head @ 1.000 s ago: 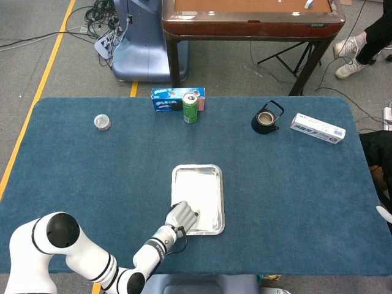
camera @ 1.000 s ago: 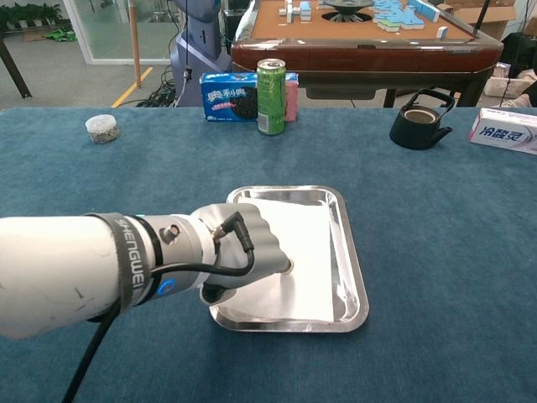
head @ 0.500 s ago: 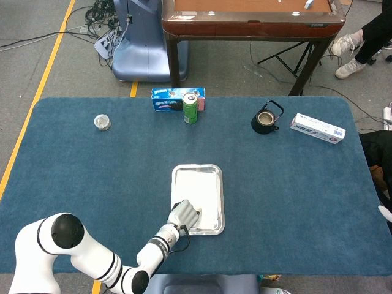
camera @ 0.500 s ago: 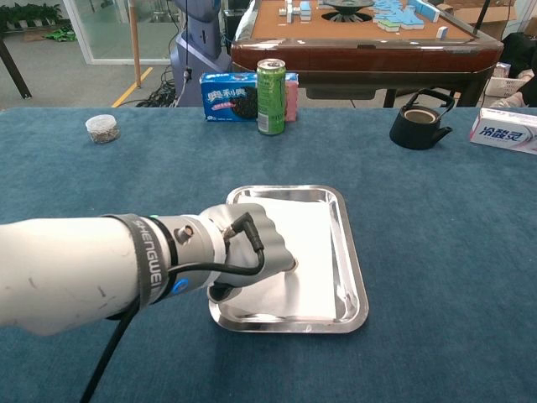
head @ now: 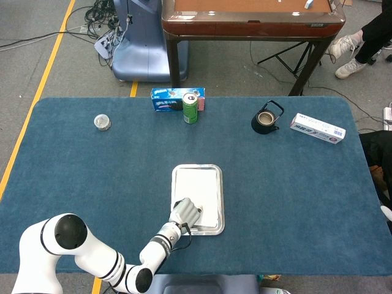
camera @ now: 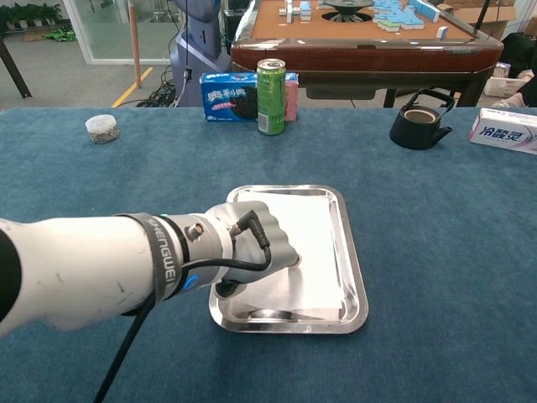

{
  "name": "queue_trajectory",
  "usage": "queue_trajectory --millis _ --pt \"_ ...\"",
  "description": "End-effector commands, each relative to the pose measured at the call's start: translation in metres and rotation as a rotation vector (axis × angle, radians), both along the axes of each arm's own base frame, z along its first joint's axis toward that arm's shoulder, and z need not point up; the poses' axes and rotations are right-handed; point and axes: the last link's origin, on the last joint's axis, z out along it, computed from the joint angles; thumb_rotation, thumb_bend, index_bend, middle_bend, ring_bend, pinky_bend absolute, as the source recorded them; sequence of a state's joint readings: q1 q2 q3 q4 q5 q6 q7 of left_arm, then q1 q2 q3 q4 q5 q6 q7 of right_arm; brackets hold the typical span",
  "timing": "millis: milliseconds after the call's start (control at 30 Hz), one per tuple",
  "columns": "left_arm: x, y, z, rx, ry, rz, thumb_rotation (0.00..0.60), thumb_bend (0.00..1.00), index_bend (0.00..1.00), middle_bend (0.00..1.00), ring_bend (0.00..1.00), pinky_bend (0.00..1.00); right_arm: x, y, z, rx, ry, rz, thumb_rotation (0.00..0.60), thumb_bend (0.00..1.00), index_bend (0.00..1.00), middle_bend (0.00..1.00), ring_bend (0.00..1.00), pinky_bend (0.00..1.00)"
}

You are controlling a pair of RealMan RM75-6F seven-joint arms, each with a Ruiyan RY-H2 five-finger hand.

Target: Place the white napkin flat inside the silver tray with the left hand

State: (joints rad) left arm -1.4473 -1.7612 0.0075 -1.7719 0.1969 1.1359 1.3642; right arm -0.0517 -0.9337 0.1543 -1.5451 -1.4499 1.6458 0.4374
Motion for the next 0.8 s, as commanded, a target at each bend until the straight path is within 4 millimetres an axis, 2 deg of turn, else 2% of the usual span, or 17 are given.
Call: queue_trajectory --millis 33,267,800 --pt "0.0014 -0.0020 0.0006 -0.005 0.002 -0.006 0.600 0.49 0.12 1.00 0.94 1.00 0.0011 -0.0002 0.0006 -0.003 -0.002 0.003 0.600 0.07 0.26 0.25 0.17 0.26" --pt "0.0049 -0.0087 -0.0001 -0.016 0.000 -0.025 0.600 0.49 0.12 1.00 0.94 1.00 -0.0001 0.0021 0.0012 -0.010 -0.006 0.008 0.600 0.07 0.26 0.25 0.17 0.26" --pt "0.0078 -0.0023 0.0005 0.002 0.007 -0.027 0.600 0.49 0.12 1.00 0.94 1.00 -0.0015 0.0016 0.0033 -0.019 -0.018 0.010 0.600 0.07 0.26 0.25 0.17 0.26"
